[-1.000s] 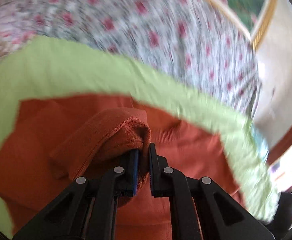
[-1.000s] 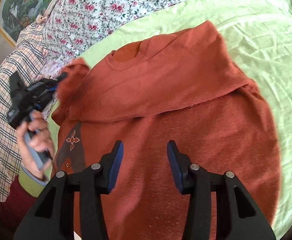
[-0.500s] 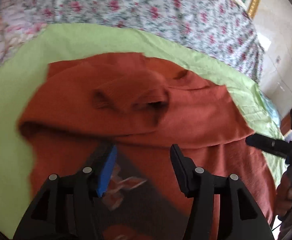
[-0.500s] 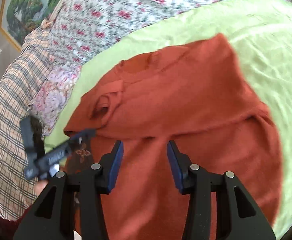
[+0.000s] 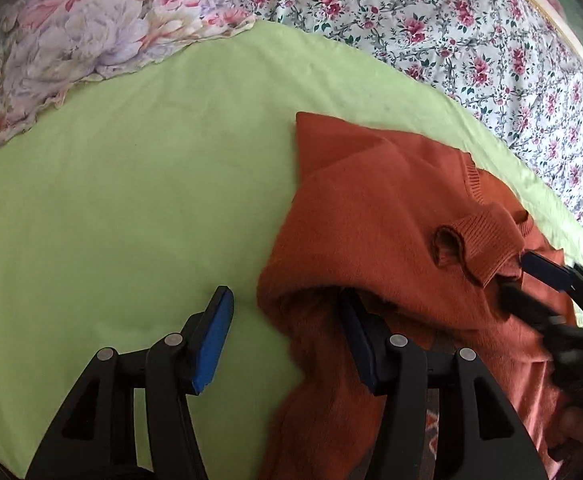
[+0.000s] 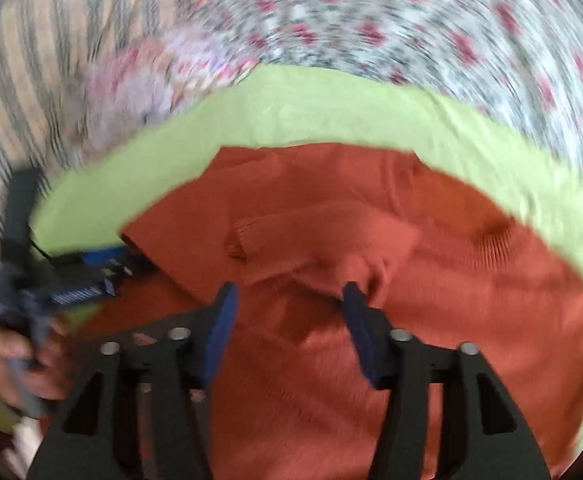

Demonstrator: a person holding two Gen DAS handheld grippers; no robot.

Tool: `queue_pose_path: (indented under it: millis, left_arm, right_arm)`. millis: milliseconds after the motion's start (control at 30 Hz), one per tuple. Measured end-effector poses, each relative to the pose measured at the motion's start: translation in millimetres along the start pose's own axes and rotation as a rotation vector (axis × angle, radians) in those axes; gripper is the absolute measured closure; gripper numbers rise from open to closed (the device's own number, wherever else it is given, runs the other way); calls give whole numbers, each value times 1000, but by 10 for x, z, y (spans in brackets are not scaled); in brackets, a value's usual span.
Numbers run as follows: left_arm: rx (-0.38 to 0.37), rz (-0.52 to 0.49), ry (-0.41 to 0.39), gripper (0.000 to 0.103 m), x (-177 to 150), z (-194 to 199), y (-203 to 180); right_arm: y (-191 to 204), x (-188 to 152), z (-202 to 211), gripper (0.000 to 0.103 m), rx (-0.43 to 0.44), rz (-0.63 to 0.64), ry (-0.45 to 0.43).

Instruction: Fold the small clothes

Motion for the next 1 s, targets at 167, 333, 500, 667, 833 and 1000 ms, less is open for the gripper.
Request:
queue_pose_path:
  millis: [167, 333, 500, 667, 833, 1000]
  left_arm:
    - [37, -21, -14, 44, 22, -44, -85]
    - [10, 15, -22, 44, 33, -32, -34]
    - [22, 5, -27, 43, 40, -52, -81]
    - [15, 8, -35, 43, 24, -39, -69]
    - [-5, 17, -39, 42, 20, -36, -54]
    - [-3, 14, -39, 41, 26, -45, -61]
  right_arm:
    - [-191, 9, -344, 78, -129, 25, 52]
    - [-900, -40, 272, 103, 0, -389, -120]
    - [-1211, -199, 694, 102, -4, -459, -177]
    - [-777, -97, 475, 40, 61, -300, -126]
    - [-406, -18, 48, 39, 239, -348, -61]
    - [-459, -49, -314, 50, 335, -517, -44]
Point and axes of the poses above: each gripper's, at about its wrist camera, not at the fingertips, and z roughly against the way its jaws point, y to its left, x to its top, the point moved 6 cm from there along -z, roughly the way its jaws point, and after that the axes turned 6 degrees about x, right-handed, at the moved point
